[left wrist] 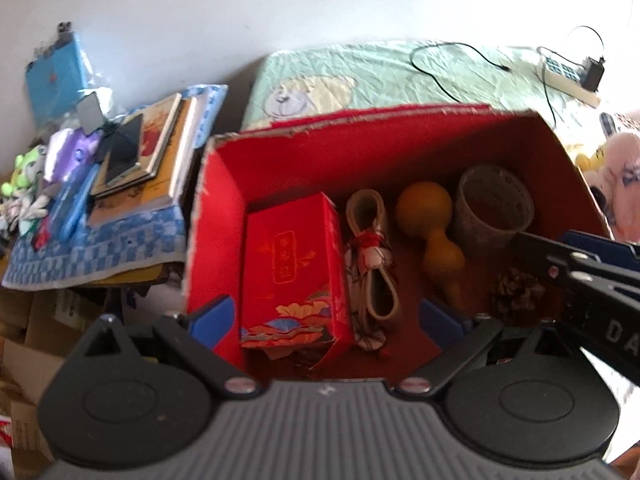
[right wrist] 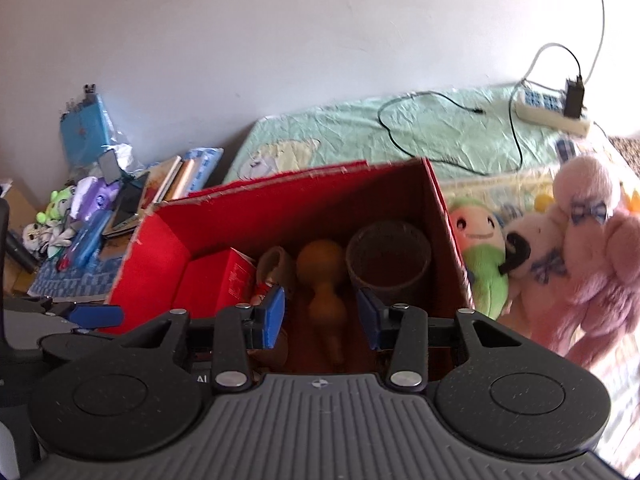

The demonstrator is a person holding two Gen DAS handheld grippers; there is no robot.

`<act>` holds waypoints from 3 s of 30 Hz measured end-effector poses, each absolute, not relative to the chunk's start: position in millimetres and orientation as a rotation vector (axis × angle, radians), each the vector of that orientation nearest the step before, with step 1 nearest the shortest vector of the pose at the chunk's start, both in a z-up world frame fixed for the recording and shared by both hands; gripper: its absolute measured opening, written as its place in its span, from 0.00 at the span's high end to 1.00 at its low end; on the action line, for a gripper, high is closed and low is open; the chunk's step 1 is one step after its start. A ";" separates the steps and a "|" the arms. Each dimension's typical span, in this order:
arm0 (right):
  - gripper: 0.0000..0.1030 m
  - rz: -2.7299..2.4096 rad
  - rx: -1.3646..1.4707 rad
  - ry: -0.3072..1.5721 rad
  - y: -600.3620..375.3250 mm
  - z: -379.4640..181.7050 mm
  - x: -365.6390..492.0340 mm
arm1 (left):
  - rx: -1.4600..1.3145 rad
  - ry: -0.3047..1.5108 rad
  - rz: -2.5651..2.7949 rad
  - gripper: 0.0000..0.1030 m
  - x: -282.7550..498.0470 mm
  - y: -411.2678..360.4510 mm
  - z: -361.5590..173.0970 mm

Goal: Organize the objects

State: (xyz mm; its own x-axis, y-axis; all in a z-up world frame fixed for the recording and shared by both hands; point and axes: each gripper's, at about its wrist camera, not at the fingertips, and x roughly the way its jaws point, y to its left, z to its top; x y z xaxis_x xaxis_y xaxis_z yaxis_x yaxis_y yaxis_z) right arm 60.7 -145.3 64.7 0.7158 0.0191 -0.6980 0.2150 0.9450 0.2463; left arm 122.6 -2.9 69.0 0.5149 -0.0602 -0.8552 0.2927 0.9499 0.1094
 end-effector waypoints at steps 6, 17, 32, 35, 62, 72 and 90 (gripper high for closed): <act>0.57 -0.141 0.352 0.808 -143.1 55.9 70.2 | 0.258 1.043 -0.258 0.04 130.2 -2.5 58.3; 0.57 -0.128 0.337 0.863 -144.8 42.7 90.2 | 0.242 1.079 -0.255 0.04 138.9 -7.2 46.3; 0.57 -0.109 0.362 0.906 -158.5 26.8 108.7 | 0.277 1.101 -0.214 0.04 152.7 -13.1 35.7; 0.57 -0.108 0.365 0.905 -161.1 25.0 111.8 | 0.291 1.099 -0.208 0.04 155.6 -15.1 34.5; 0.58 -0.089 0.307 0.875 -165.0 22.5 123.9 | 0.243 1.126 -0.204 0.03 167.6 -17.5 21.1; 0.59 -0.072 0.293 0.837 -163.6 24.9 118.5 | 0.244 1.078 -0.193 0.04 163.6 -16.8 24.7; 0.70 -0.121 0.257 0.763 -154.3 34.0 89.0 | 0.255 1.037 -0.196 0.04 141.1 -15.8 38.5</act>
